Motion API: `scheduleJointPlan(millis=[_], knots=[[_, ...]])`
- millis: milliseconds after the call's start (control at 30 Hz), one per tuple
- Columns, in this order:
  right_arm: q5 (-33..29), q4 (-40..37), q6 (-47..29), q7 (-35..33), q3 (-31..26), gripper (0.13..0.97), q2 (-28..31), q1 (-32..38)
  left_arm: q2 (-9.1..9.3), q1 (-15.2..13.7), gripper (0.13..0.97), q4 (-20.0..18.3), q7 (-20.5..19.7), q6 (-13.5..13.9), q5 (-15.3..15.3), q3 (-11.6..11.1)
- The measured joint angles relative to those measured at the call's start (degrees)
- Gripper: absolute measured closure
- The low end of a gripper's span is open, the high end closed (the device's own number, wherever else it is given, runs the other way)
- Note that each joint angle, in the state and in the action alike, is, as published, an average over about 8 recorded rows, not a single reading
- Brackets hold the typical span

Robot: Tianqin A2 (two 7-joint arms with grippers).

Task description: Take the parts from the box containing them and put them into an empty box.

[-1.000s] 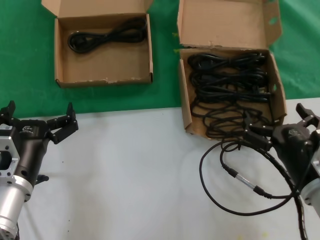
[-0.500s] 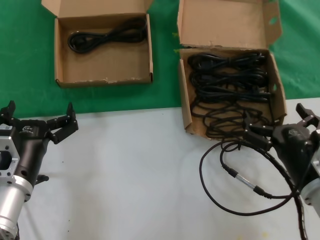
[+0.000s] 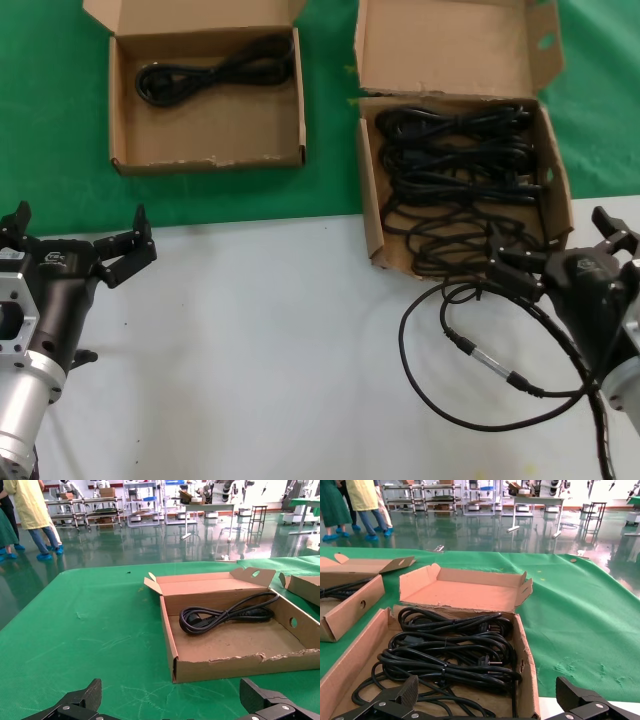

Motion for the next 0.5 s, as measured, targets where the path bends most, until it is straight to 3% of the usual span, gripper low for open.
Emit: scheduleJointPlan(millis=[500], knots=[[0.00,0.00,0.00,0.00,0.00,0.129,0.00,0.00,0.00,0.00,0.132,0.00,0.00,0.00,0.00,0.00]])
